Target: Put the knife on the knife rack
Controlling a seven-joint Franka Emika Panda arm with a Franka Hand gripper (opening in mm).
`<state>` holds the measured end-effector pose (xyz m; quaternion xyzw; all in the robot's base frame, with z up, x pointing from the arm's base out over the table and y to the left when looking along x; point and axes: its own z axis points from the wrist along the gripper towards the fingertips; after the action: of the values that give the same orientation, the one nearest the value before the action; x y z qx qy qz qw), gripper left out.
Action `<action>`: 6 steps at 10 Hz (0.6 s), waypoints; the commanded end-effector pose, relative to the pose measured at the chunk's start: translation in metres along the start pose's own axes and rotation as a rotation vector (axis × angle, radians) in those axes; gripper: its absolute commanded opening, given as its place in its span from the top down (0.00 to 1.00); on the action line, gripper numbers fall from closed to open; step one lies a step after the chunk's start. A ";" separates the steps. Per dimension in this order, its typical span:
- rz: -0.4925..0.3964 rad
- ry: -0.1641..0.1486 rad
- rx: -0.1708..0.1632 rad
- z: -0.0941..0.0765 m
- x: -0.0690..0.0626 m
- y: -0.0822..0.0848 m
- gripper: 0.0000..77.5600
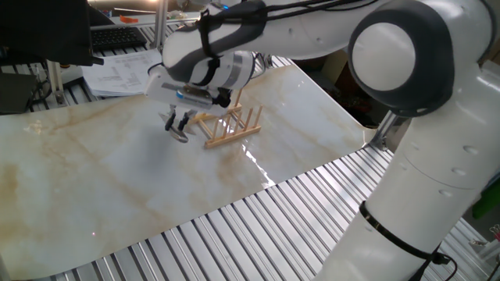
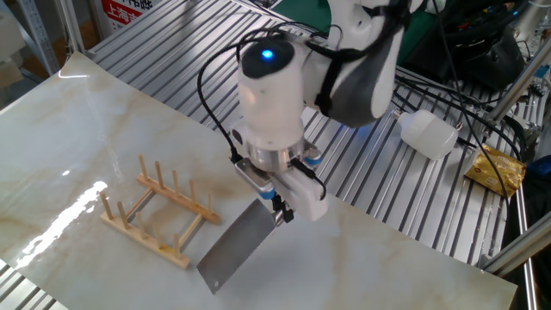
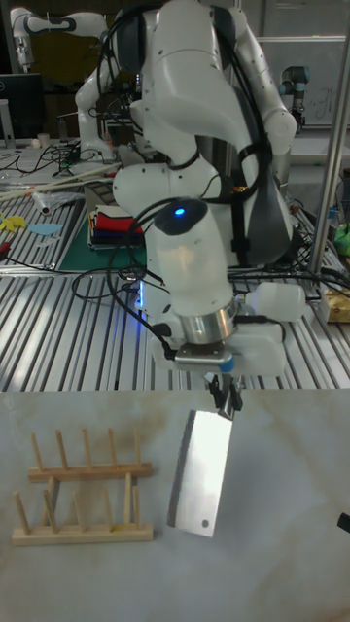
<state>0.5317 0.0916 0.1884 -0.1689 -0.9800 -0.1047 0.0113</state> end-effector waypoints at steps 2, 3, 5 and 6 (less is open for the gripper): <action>0.110 0.032 -0.185 -0.013 -0.003 0.001 0.98; 0.125 0.042 -0.213 -0.018 -0.006 0.000 0.98; 0.136 0.055 -0.243 -0.023 -0.010 0.000 0.98; 0.151 0.073 -0.274 -0.032 -0.016 -0.002 0.98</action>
<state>0.5394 0.0830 0.2098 -0.2313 -0.9456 -0.2270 0.0274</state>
